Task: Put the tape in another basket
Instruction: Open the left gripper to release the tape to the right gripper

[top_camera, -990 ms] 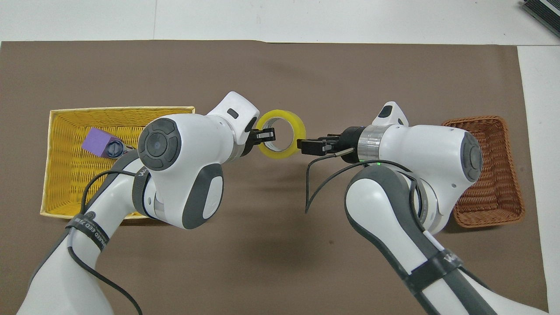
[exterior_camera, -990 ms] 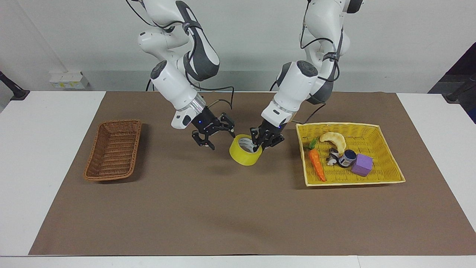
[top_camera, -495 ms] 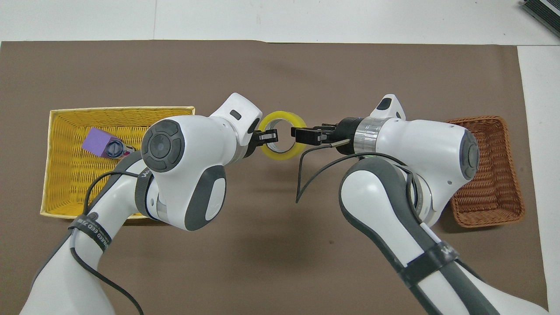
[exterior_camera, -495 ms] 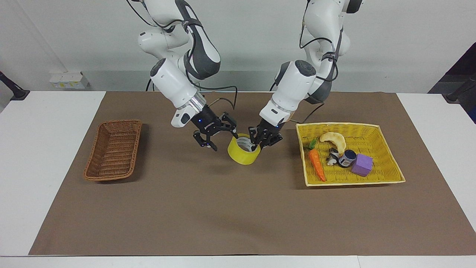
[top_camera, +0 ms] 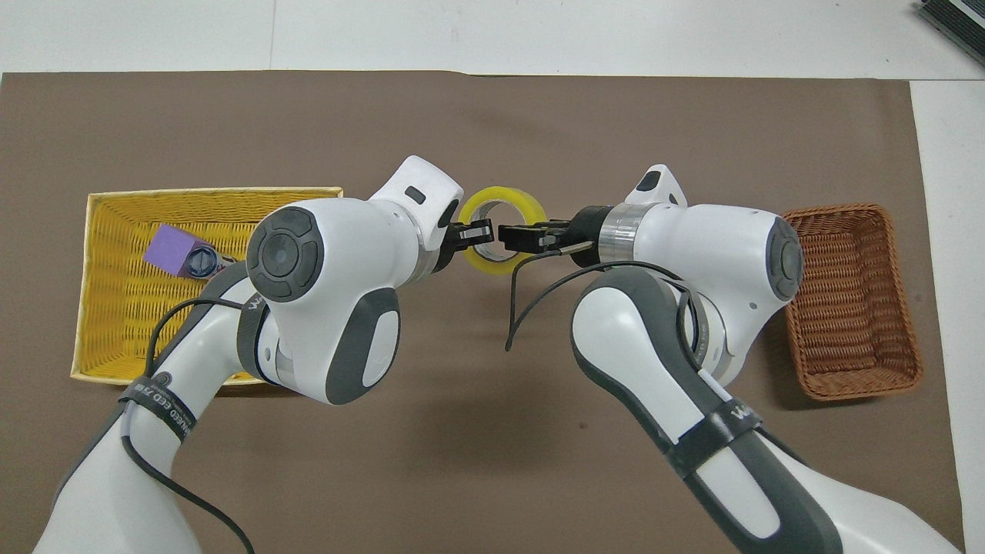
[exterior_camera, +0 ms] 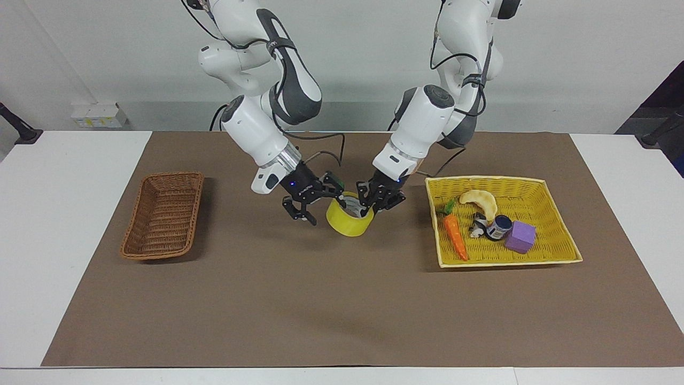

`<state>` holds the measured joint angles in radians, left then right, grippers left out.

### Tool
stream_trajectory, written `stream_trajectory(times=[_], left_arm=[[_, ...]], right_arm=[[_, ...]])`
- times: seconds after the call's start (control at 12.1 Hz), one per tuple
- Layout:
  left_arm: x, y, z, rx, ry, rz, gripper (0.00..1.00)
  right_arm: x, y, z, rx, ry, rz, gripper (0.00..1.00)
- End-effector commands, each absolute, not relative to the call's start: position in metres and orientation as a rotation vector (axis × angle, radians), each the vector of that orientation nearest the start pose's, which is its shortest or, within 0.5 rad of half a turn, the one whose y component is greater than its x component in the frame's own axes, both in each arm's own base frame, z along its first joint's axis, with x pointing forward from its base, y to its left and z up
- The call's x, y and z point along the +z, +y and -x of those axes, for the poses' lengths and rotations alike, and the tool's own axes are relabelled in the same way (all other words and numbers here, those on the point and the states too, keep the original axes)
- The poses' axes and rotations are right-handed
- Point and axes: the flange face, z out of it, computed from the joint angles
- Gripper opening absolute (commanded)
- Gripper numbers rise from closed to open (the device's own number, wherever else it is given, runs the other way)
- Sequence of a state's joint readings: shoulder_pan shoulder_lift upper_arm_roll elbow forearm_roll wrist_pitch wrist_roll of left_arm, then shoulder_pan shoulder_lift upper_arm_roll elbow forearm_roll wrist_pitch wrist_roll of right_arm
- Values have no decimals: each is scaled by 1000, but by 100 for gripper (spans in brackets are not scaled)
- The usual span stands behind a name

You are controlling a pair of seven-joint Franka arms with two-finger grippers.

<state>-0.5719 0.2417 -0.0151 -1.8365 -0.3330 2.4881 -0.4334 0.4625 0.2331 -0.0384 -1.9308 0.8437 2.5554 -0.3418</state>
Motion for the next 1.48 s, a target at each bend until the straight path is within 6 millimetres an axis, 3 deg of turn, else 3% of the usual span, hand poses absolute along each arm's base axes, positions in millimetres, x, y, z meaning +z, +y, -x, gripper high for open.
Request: stream_trajectory(times=[0.0,0.16,0.25,0.33,0.66,0.74,0.82,0.91,0.99,1.24,1.4], left_arm=[[452,-370,-551,-459,-161,3559,0],[453,-372,-550,-460,-155,3561,0],[453,-372,-550,-460,-155,3561,0],[453,-372,-550,-460,-155,3561,0],[455,-372,-550,-463,-149,3561,0],[456,-370,-551,-468,-144,3558,21],[459,-370,-552,-476,-132,3553,63],[459,-367,-552,-462,-134,3550,91],[461,-364,-552,-456,-139,3549,100],[486,-344,-546,-382,-142,3543,100],[503,-310,-547,-290,-141,3512,100]], right_arm=[[414,264,-588,-499,-106,2477,67],[420,266,-594,-517,24,2463,39],[421,266,-595,-518,42,2459,9],[417,263,-596,-515,70,2460,0],[416,264,-596,-489,142,2423,0],[416,264,-596,-487,141,2424,0],[416,264,-596,-487,139,2424,0],[416,264,-595,-485,139,2424,0],[416,264,-595,-482,135,2425,0],[413,263,-594,-471,134,2429,0],[411,255,-595,-457,144,2434,0]])
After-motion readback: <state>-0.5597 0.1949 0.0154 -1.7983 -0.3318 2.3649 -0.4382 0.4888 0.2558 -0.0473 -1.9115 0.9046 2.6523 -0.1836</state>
